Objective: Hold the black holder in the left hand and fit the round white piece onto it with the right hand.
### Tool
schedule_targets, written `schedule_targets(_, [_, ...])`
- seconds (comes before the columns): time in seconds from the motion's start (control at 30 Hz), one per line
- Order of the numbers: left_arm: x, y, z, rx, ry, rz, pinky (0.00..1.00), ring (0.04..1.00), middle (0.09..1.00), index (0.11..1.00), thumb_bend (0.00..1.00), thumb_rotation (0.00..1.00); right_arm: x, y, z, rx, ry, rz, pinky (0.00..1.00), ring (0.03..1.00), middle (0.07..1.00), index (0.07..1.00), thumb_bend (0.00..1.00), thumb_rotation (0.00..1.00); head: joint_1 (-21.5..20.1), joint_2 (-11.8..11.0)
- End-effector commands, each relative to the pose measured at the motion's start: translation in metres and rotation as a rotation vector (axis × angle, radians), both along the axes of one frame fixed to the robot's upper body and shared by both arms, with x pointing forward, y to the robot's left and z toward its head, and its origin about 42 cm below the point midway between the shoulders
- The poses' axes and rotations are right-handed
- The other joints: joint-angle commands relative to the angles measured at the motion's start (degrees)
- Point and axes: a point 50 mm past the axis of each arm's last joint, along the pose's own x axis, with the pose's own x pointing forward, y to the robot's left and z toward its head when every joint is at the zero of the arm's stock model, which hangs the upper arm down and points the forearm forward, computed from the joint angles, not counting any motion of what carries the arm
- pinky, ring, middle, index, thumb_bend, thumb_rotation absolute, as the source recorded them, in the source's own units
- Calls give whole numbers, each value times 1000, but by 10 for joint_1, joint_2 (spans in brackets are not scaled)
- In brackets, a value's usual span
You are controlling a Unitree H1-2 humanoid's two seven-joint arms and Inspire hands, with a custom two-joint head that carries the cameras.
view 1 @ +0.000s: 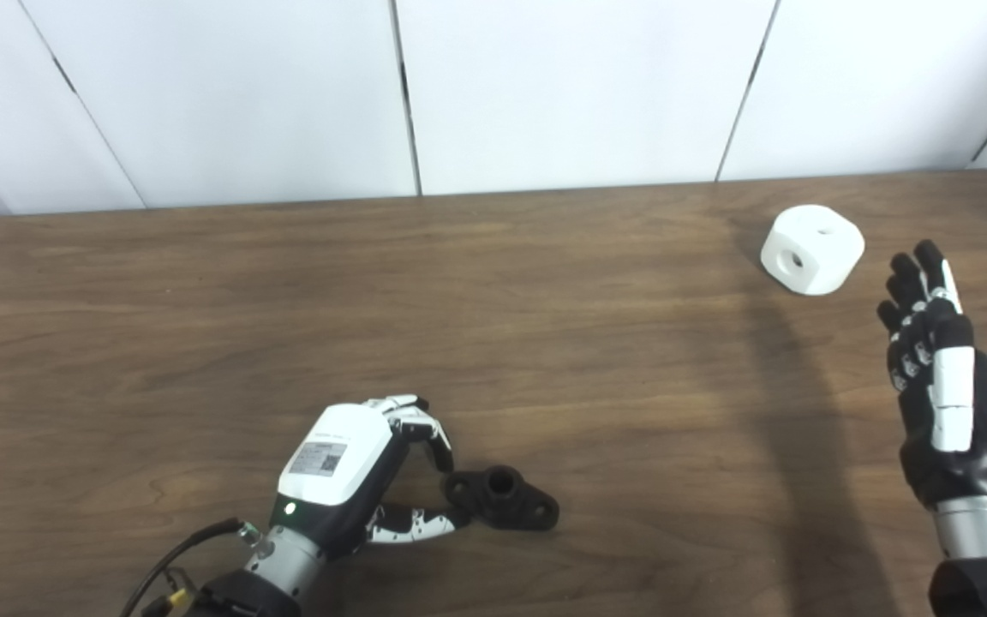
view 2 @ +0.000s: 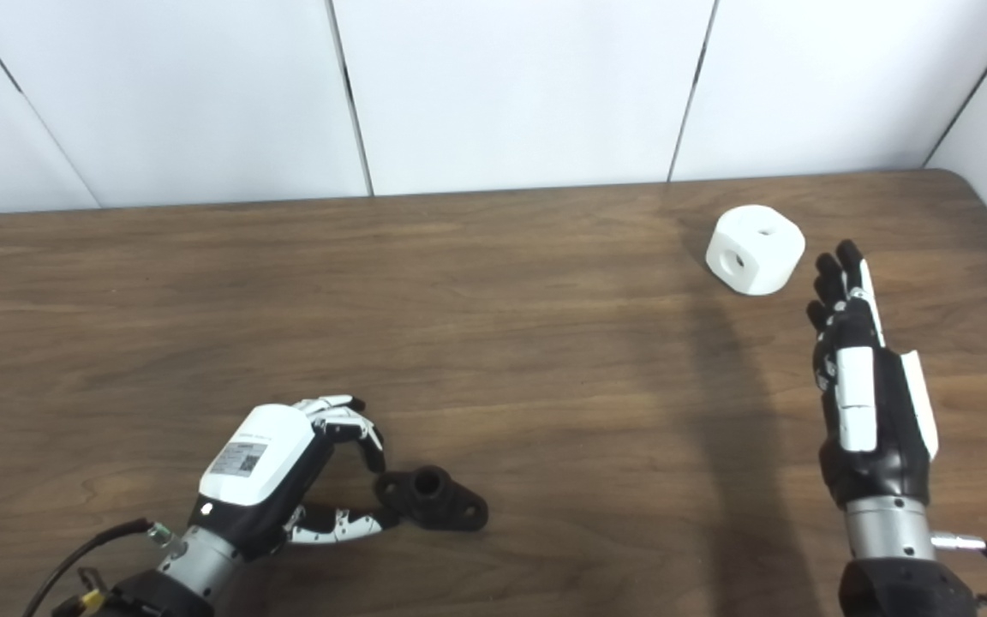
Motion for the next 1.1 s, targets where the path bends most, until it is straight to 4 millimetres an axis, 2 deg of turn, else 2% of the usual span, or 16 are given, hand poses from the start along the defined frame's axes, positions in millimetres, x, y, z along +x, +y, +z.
schedule_targets(0.0, [-4, 5, -10, 26, 107, 12, 801, 833, 773, 487, 519, 45, -16, -4, -4, -30, 18, 8, 1000, 1000, 981, 1000, 611, 1000, 1, 0])
schedule_targets(0.17, [-3, 5, -6, -62, 205, 34, 818, 857, 792, 490, 519, 46, -14, -5, -4, -33, 23, 4, 1000, 1000, 971, 1000, 608, 1000, 4, 1])
schedule_targets(0.37, [-1, 8, 12, -147, 292, 47, 804, 872, 816, 493, 522, 55, -12, -6, -5, -43, 33, 1, 1000, 1000, 964, 1000, 604, 1000, 8, 1])
schedule_targets(0.4, [-1, 9, 16, -161, 299, 50, 799, 871, 818, 567, 713, 34, -12, -7, -6, -40, 35, 3, 1000, 1000, 964, 1000, 602, 1000, 8, 1])
schedule_targets(0.43, [-1, 9, 19, -170, 305, 52, 796, 873, 822, 621, 841, 31, -12, -7, -7, -37, 36, 4, 1000, 1000, 966, 1000, 602, 1000, 9, 1])
schedule_targets(0.57, [-1, 10, 33, -191, 304, 58, 789, 874, 833, 683, 955, 40, -10, -8, -8, -28, 33, 8, 1000, 1000, 967, 1000, 598, 1000, 13, 2])
schedule_targets(0.77, [-4, 7, 53, -182, 237, 56, 776, 874, 855, 734, 994, 76, -8, -8, -11, -33, 33, 17, 1000, 995, 971, 1000, 590, 1000, 16, 3])
schedule_targets(0.9, [-5, 4, 50, -81, 175, 43, 875, 901, 874, 750, 1000, 115, -7, -7, -11, -34, 33, 19, 1000, 998, 976, 1000, 598, 1000, 15, 5])
schedule_targets(1.07, [-6, 1, 43, -7, 164, 18, 910, 925, 883, 741, 1000, 134, -7, -6, -9, -34, 29, 22, 1000, 996, 972, 1000, 584, 1000, 16, 10])
